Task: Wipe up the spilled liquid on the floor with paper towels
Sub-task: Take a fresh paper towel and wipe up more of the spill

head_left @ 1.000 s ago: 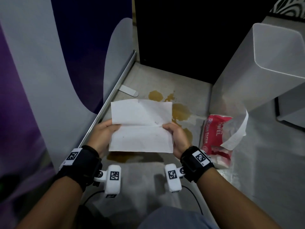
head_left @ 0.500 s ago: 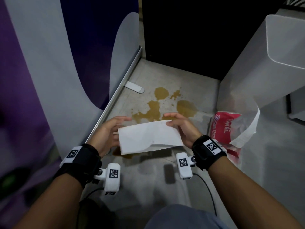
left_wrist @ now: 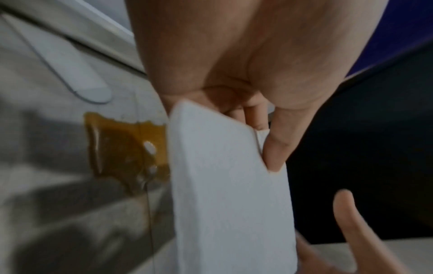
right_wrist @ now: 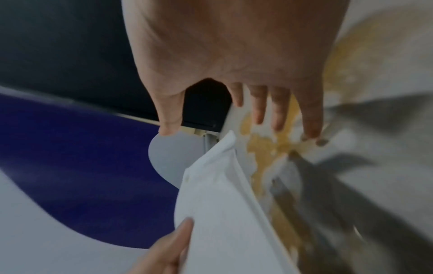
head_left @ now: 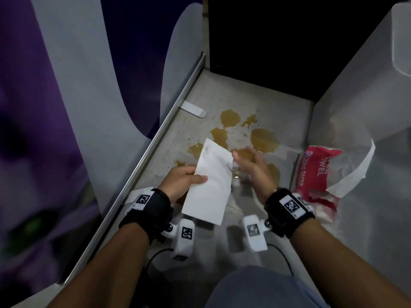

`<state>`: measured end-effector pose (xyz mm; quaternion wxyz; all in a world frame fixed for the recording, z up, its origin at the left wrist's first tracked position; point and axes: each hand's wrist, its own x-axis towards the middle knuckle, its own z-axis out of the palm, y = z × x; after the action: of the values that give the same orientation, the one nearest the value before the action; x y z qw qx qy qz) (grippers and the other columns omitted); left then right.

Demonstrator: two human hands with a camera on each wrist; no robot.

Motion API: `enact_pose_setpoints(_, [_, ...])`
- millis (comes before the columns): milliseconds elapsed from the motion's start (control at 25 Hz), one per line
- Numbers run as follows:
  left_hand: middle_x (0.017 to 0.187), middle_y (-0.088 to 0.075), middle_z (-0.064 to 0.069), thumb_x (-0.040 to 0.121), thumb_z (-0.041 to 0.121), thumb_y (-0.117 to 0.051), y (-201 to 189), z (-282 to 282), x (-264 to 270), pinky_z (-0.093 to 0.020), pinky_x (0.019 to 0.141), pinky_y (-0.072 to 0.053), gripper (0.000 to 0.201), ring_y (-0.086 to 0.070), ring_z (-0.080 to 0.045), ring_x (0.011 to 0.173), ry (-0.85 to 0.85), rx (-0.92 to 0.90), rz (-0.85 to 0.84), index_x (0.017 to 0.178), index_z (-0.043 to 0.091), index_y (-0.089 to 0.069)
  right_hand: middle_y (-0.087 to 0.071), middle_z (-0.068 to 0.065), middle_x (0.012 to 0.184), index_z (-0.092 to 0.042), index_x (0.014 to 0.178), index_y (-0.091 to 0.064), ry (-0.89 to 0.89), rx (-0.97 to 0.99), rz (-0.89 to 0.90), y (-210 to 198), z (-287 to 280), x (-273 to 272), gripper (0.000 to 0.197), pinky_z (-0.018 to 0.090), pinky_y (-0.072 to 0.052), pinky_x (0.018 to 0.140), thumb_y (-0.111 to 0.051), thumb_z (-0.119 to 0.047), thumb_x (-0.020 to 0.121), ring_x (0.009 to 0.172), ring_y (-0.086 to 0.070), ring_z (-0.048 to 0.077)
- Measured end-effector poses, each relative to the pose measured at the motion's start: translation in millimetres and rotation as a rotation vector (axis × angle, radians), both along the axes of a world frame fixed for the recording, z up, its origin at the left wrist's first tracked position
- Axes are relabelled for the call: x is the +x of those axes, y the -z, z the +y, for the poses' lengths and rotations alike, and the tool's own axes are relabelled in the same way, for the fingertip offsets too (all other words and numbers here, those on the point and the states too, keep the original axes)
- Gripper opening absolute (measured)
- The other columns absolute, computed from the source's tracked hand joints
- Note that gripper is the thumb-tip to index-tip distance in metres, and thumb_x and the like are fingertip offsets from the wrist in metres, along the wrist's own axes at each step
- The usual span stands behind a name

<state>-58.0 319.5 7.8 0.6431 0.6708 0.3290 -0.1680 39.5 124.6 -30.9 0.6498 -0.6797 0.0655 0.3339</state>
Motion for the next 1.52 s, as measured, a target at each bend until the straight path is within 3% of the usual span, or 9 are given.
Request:
enact_pose_setpoints(120, [0.103, -0.076, -0.006, 0.087, 0.010, -0.069, 8, -5, -6, -0.039, 0.085, -0.057, 0.020, -0.072, -0.027, 0.096, -0.104, -0.066, -0.010, 0.107, 0.008, -0.073, -0.073, 0.008, 0.112, -0.013, 0.121, -0.066, -0.119, 0.169, 0.349, 8, -5, -27, 0.048, 0.035, -0.058, 0.072, -0.075, -0.041, 0.083, 0.093, -0.070, 0.021])
enact_pose_setpoints(280, [0.100, -0.073, -0.013, 0.093, 0.007, -0.059, 19, -9, -8, -0.029, 0.065, -0.049, 0.018, -0.065, -0.025, 0.082, -0.167, -0.033, 0.008, 0.106, 0.005, -0.072, -0.074, 0.013, 0.100, -0.010, 0.096, -0.071, 0.009, 0.218, 0.298, 23, -2, -32, 0.009, 0.032, -0.057, 0.068, -0.071, -0.008, 0.087, 0.081, -0.068, 0.023])
enact_pose_setpoints(560, [0.108, -0.073, -0.017, 0.093, -0.005, -0.050, 23, -10, -10, -0.041, 0.090, -0.053, 0.024, -0.069, -0.030, 0.094, -0.263, -0.193, -0.047, 0.108, -0.003, -0.069, -0.074, 0.012, 0.098, -0.007, 0.098, -0.077, 0.057, 0.213, 0.209, 19, -6, -30, 0.027, 0.038, -0.057, 0.071, -0.053, 0.001, 0.088, 0.087, -0.067, 0.025])
enact_pose_setpoints(800, [0.083, -0.071, -0.013, 0.089, -0.012, -0.041, 29, -17, -16, -0.021, 0.052, -0.050, 0.035, -0.066, -0.019, 0.067, -0.207, -0.196, -0.075, 0.069, 0.002, -0.066, -0.061, 0.023, 0.130, -0.002, 0.136, -0.057, 0.007, 0.408, 0.506, 29, -7, -44, 0.056, 0.057, -0.038, 0.111, -0.061, -0.040, 0.095, 0.119, -0.058, 0.039])
enact_pose_setpoints(1000, [0.073, -0.071, -0.007, 0.088, -0.016, -0.041, 45, -27, -29, -0.023, 0.059, -0.048, 0.037, -0.063, -0.017, 0.062, -0.076, -0.088, -0.036, 0.072, -0.001, -0.070, -0.060, 0.028, 0.131, 0.003, 0.135, -0.054, -0.084, 0.418, 0.621, 46, -6, -79, 0.042, 0.057, -0.047, 0.100, -0.057, -0.010, 0.095, 0.113, -0.062, 0.041])
enact_pose_setpoints(1120, [0.094, -0.073, -0.011, 0.083, -0.019, -0.041, 59, -8, -37, -0.033, 0.063, -0.042, 0.054, -0.055, -0.025, 0.075, -0.068, 0.049, -0.058, 0.078, 0.019, -0.078, -0.068, 0.020, 0.123, -0.001, 0.123, -0.065, -0.006, -0.009, 0.240, 59, -9, -77, 0.028, 0.037, -0.054, 0.091, -0.053, -0.004, 0.098, 0.109, -0.067, 0.034])
enact_pose_setpoints(1240, [0.108, -0.070, -0.007, 0.085, -0.016, -0.044, 74, 33, -46, -0.030, 0.079, -0.055, 0.050, -0.064, -0.026, 0.098, -0.151, 0.261, -0.072, 0.092, 0.024, -0.073, -0.048, -0.010, 0.141, -0.016, 0.143, -0.054, -0.252, -0.444, -0.523, 62, -14, -70, 0.058, 0.012, -0.032, 0.110, -0.048, 0.009, 0.091, 0.133, -0.045, 0.006])
enact_pose_setpoints(1360, [0.133, -0.058, -0.010, 0.085, 0.003, -0.052, 88, 76, -59, -0.034, 0.108, -0.040, 0.043, -0.054, -0.028, 0.123, 0.054, 0.626, 0.080, 0.125, 0.011, -0.061, -0.021, -0.009, 0.159, -0.018, 0.157, -0.027, -0.585, -0.577, -0.744, 81, 0, -72, 0.070, 0.024, -0.008, 0.123, -0.045, 0.000, 0.092, 0.150, -0.015, 0.009])
enact_pose_setpoints(1520, [0.141, -0.040, -0.023, 0.068, 0.025, -0.048, 109, 93, -75, -0.044, 0.111, -0.030, 0.073, -0.034, -0.038, 0.132, 0.409, 0.852, 0.341, 0.134, -0.005, -0.040, -0.010, 0.009, 0.167, -0.007, 0.159, -0.011, -0.694, -0.666, -0.708, 108, 31, -84, 0.067, 0.036, 0.003, 0.125, -0.019, -0.032, 0.097, 0.155, -0.002, 0.025])
